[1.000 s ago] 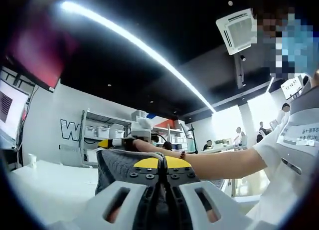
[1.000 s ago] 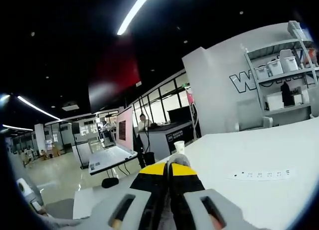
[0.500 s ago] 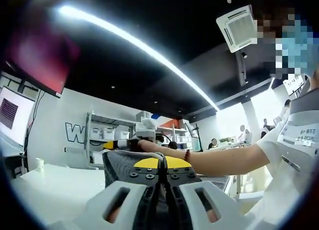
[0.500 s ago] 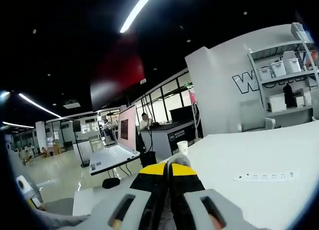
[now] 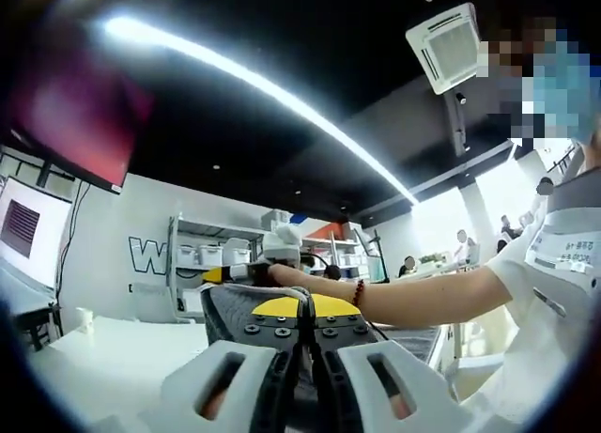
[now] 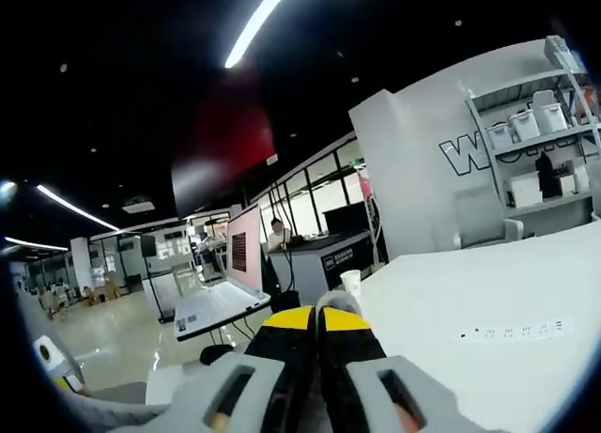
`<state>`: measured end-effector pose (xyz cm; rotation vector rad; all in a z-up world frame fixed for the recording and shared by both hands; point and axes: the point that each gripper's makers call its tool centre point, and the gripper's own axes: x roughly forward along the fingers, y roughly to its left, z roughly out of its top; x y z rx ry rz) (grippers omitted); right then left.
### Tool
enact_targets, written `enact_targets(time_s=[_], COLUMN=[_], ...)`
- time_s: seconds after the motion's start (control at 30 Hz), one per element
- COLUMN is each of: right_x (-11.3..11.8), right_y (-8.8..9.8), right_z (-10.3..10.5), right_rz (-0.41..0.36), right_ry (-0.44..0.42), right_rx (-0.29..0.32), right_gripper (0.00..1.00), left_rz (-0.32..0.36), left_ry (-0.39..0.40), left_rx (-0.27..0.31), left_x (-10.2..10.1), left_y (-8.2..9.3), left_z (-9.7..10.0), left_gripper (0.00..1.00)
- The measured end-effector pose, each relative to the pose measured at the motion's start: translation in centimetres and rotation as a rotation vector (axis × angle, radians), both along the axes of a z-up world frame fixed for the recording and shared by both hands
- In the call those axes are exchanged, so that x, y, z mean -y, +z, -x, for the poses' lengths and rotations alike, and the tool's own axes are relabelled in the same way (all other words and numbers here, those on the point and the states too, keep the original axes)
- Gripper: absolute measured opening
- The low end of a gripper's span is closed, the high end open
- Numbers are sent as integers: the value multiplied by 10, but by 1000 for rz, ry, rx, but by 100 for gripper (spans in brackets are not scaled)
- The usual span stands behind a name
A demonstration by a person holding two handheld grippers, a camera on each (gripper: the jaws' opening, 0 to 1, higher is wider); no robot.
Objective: Open the folded towel by lifting each exposed corner and separating the folded layers until the towel lies flat within the target outline without major curled edges
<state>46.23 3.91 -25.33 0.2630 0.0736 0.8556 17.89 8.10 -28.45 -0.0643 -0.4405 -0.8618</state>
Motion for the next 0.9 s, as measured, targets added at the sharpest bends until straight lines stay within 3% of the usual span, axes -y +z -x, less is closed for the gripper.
enact_targets(time_s=[0.47, 0.7, 0.8, 0.9], right_x=[-18, -34, -37, -43], right_y=[1, -2, -4, -5], right_z=[-1, -2, -3, -2], right_rz=[-10, 11, 8, 12], right_ry=[18, 22, 30, 39], right_rx=[0, 14, 13, 15], right_gripper=[0, 0, 0, 0], left_rz=[-66, -51, -88, -76], left_ry=[88, 66, 108, 114], left_rx=[34, 19, 31, 26], left_x=[-25, -37, -42, -47], left_y=[-1, -2, -6, -5], left_z=[0, 0, 0, 1], left_gripper=[0, 0, 0, 0])
